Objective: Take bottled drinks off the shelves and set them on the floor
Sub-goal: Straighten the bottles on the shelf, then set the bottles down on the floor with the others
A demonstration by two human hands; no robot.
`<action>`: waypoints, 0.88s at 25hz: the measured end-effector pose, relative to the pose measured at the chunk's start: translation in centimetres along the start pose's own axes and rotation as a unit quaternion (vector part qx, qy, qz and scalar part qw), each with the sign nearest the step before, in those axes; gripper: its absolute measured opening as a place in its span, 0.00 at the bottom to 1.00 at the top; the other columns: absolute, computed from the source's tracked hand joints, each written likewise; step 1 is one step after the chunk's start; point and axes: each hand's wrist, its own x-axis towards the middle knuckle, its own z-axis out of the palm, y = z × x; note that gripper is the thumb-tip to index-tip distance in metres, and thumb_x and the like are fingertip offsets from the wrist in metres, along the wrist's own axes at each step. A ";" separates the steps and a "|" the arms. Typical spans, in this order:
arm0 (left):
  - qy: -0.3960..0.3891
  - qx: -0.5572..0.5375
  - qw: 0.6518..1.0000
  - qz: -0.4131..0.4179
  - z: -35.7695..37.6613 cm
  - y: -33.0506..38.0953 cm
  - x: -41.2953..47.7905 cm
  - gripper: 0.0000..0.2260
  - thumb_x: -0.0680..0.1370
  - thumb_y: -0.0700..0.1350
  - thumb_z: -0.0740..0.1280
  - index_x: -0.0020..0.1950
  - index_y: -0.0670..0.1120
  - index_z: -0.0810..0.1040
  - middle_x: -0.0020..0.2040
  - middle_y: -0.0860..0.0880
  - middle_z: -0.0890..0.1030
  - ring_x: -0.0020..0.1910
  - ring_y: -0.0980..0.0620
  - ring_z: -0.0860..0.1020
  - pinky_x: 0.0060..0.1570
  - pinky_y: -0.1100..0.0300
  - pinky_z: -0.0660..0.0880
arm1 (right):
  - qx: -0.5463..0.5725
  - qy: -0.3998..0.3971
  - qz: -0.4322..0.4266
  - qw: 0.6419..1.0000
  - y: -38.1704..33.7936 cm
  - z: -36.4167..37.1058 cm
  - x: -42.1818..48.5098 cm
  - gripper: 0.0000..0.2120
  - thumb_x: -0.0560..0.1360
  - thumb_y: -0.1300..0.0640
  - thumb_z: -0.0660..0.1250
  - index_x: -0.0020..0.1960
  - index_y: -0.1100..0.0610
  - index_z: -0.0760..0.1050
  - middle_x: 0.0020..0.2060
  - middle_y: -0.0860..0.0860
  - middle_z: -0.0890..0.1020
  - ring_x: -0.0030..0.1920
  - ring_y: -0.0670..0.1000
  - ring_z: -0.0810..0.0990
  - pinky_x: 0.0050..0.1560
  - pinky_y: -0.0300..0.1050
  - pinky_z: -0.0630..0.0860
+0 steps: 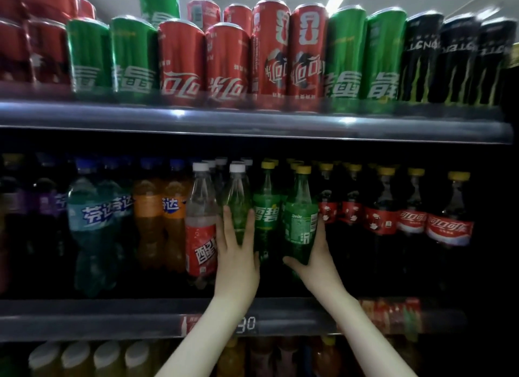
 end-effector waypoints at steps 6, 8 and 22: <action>-0.013 0.009 1.000 -0.023 -0.7 0.4 -2.2 0.38 0.76 0.38 0.64 0.78 0.54 0.45 0.77 0.42 0.39 0.75 0.37 0.49 0.69 0.45 0.62 | -0.119 0.065 -0.022 0.991 -0.1 1.1 -2.2 0.51 0.75 0.55 0.70 0.74 0.42 0.30 0.77 0.53 0.53 0.75 0.53 0.58 0.70 0.48 0.64; 0.034 0.020 0.999 -0.008 -0.9 -0.5 -4.0 0.28 0.74 0.36 0.62 0.74 0.45 0.63 0.73 0.37 0.62 0.70 0.39 0.66 0.66 0.39 0.65 | -0.143 0.126 -0.117 0.975 -0.4 2.5 -3.8 0.42 0.76 0.58 0.68 0.78 0.48 0.42 0.75 0.54 0.57 0.75 0.53 0.56 0.72 0.49 0.61; -0.065 0.038 0.990 -0.121 -15.3 -21.7 -24.6 0.17 0.80 0.41 0.62 0.69 0.40 0.71 0.66 0.43 0.74 0.65 0.47 0.73 0.64 0.55 0.70 | -0.056 -0.175 -0.104 0.977 -5.6 29.8 -22.0 0.22 0.79 0.60 0.63 0.72 0.58 0.66 0.67 0.50 0.71 0.69 0.45 0.64 0.69 0.40 0.65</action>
